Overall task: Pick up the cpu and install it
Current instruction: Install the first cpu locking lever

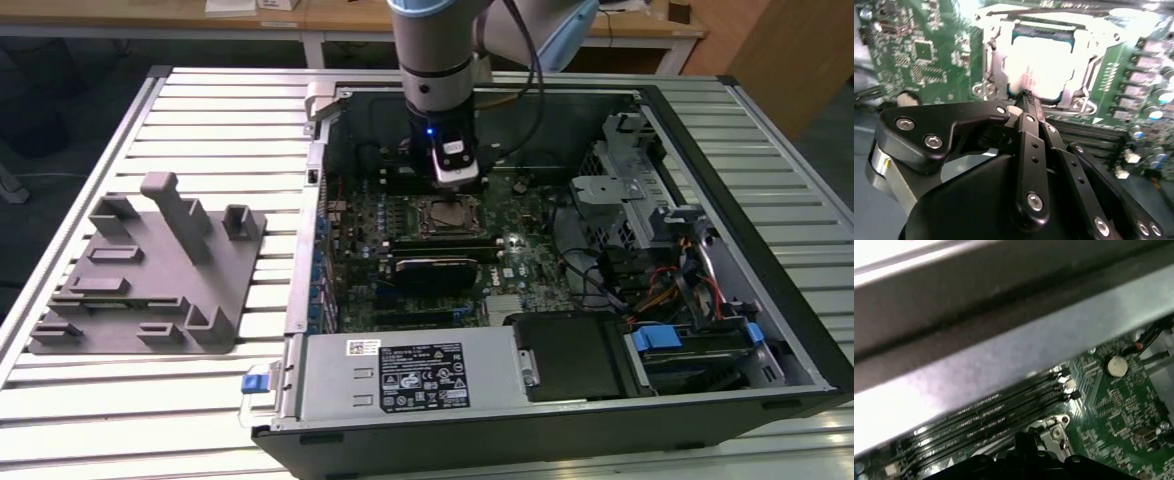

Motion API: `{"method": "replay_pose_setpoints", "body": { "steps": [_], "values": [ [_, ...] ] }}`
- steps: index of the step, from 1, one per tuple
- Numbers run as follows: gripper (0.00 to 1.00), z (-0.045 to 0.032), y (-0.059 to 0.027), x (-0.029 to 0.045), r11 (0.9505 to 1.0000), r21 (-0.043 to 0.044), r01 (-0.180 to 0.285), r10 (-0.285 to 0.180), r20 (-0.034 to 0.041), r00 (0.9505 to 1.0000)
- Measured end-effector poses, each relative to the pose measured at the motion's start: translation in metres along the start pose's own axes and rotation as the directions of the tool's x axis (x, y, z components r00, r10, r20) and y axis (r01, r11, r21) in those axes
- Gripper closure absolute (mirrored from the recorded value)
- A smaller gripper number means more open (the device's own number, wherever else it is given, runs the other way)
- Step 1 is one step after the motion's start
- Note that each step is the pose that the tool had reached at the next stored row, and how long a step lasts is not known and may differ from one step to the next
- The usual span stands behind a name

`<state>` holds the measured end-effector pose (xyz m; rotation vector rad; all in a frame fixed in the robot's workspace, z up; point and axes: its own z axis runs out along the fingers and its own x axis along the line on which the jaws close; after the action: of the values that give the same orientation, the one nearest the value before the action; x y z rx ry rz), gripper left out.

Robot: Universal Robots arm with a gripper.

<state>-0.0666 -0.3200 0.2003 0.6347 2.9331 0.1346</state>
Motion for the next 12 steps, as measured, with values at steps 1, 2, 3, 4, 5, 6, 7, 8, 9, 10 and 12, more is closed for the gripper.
{"method": "replay_pose_setpoints", "body": {
  "steps": [1, 2, 3, 4, 5, 6, 7, 8, 9, 10, 12],
  "values": [
    [0.89, 0.0, 0.0, 0.0, 0.9999, 0.0125, 0.001, -0.001, -0.0034, 1.0],
    [0.89, 0.0001, 0.0, -0.0001, 0.9997, 0.0239, 0.002, -0.002, -0.0058, 1.0],
    [0.89, 0.0001, -0.0001, -0.0002, 0.9994, 0.0337, 0.003, -0.003, -0.0071, 1.0],
    [0.89, 0.0002, -0.0005, -0.0004, 0.9992, 0.0407, 0.004, -0.004, -0.007, 1.0],
    [0.89, 0.0, -0.0012, -0.0007, 0.999, 0.0455, 0.005, -0.005, -0.0066, 1.0],
    [0.89, -0.0001, -0.0022, -0.0012, 0.9988, 0.048, 0.005, -0.005, -0.0061, 1.0],
    [0.89, -0.0001, -0.0034, -0.0018, 0.9988, 0.0496, 0.005, -0.005, -0.0057, 1.0],
    [0.89, -0.0002, -0.0049, -0.0025, 0.9987, 0.0508, 0.005, -0.005, -0.0055, 1.0],
    [0.89, -0.0003, -0.0065, -0.0032, 0.9987, 0.0516, 0.005, -0.005, -0.0054, 1.0],
    [0.89, -0.0004, -0.0081, -0.0039, 0.9986, 0.0523, 0.006, -0.005, -0.0053, 1.0],
    [0.89, -0.0005, -0.0109, -0.0054, 0.9986, 0.0531, 0.006, -0.005, -0.0059, 1.0]
  ]
}}
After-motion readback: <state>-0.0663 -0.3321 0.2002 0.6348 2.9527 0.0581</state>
